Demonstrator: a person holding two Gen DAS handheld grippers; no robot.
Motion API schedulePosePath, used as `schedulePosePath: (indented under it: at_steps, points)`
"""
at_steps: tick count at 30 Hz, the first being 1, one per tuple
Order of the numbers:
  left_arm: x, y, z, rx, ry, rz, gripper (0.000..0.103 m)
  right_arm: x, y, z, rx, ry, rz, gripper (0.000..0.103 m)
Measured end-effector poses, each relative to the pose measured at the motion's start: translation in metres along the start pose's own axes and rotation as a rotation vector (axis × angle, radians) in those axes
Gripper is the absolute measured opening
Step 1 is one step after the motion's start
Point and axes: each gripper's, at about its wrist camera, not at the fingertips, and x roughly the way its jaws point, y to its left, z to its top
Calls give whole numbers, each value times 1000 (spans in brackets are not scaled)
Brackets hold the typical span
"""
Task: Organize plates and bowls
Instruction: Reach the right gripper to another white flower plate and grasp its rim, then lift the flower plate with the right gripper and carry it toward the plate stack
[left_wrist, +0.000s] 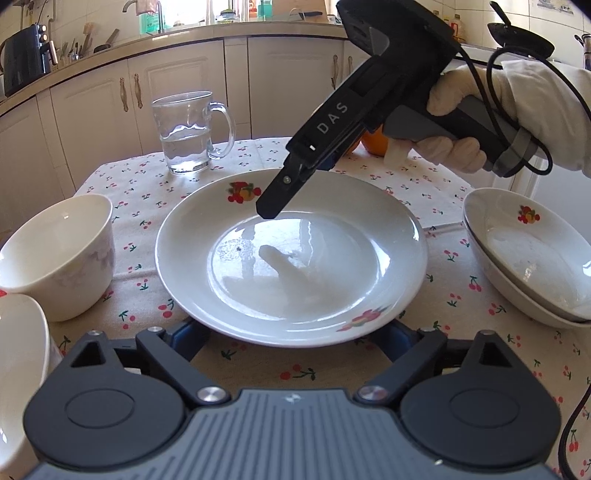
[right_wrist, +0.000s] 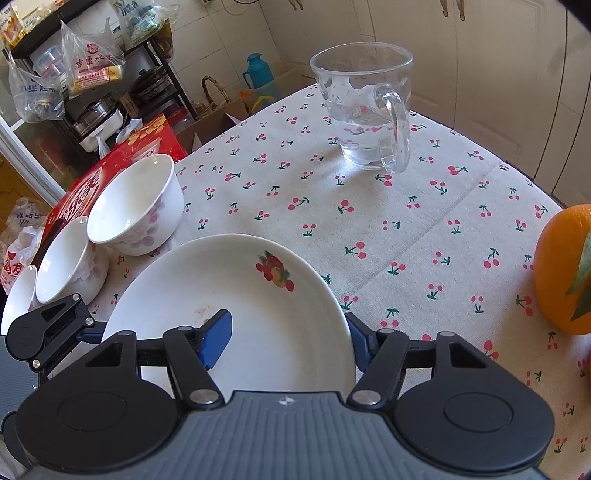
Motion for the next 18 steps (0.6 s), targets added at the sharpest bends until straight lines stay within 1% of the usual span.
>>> schedulePosePath:
  at_steps: [9,18]
  points:
    - [-3,2,2,8,14,-15,93,-4,2,-6,28,-4,2,71]
    - [-25,1,1,27,18,-24,93,-18,19,-15,47,-15,2,71]
